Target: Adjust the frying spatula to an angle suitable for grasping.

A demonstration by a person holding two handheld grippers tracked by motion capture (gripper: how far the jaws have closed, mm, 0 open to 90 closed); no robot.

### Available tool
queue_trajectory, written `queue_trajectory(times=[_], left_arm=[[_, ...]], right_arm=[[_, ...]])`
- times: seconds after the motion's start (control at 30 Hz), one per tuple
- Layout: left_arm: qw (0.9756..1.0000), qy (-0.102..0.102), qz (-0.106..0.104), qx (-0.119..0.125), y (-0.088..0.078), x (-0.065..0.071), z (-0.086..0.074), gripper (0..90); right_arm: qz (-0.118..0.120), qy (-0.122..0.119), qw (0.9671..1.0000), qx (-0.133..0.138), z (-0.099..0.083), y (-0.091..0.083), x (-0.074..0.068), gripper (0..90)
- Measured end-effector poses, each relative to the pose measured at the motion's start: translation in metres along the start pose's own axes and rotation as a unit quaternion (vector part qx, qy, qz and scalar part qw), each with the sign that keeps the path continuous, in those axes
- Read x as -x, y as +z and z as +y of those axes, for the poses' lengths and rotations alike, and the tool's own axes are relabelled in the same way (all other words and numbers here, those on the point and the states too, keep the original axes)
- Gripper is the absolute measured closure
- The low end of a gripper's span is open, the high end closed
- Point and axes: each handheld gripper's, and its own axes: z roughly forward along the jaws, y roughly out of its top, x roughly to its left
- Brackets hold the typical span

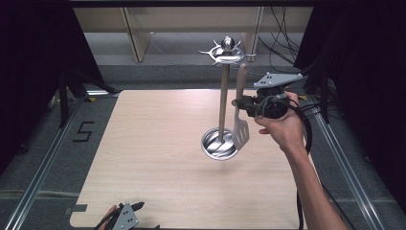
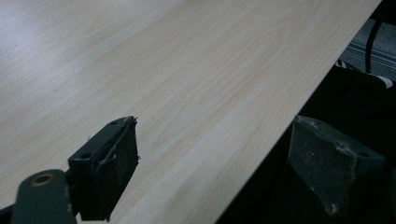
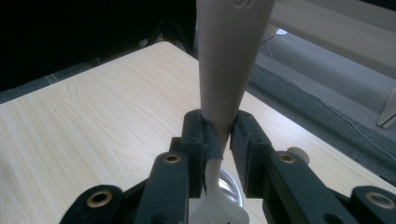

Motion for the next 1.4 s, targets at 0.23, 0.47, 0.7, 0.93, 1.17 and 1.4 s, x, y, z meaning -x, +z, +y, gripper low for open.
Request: queue_trajectory(times=[0.23, 0.47, 0.7, 0.93, 1.17, 1.4], left_arm=[[0.9999, -0.013, -0.007, 0.004, 0.001, 0.002, 0.0, 15.1], [0.9999, -0.013, -0.008, 0.002, 0.001, 0.002, 0.0, 15.1], [0.9999, -0.013, -0.008, 0.002, 0.001, 0.002, 0.0, 15.1], [0.9999, -0.005, -0.013, 0.003, 0.001, 0.002, 0.0, 15.1], [0.9998, -0.017, -0.008, 0.004, 0.002, 0.003, -0.001, 15.1], [1.0, -0.002, -0.005, -0.002, 0.001, 0.002, -0.001, 15.1]], right_arm=[[-0.002, 0.0, 1.0, 0.0, 0.002, 0.004, -0.001, 76.1], [-0.011, -0.002, 0.9999, -0.003, 0.003, 0.007, -0.003, 76.1], [-0.01, 0.0, 0.9999, 0.013, 0.0, 0.009, -0.003, 75.8], [-0.003, 0.007, 0.9999, 0.013, -0.003, 0.007, -0.006, 75.7], [0.001, 0.004, 0.9999, 0.014, -0.006, 0.004, -0.007, 75.4], [0.005, 0.0, 0.9999, 0.011, -0.007, 0.004, -0.008, 73.1]])
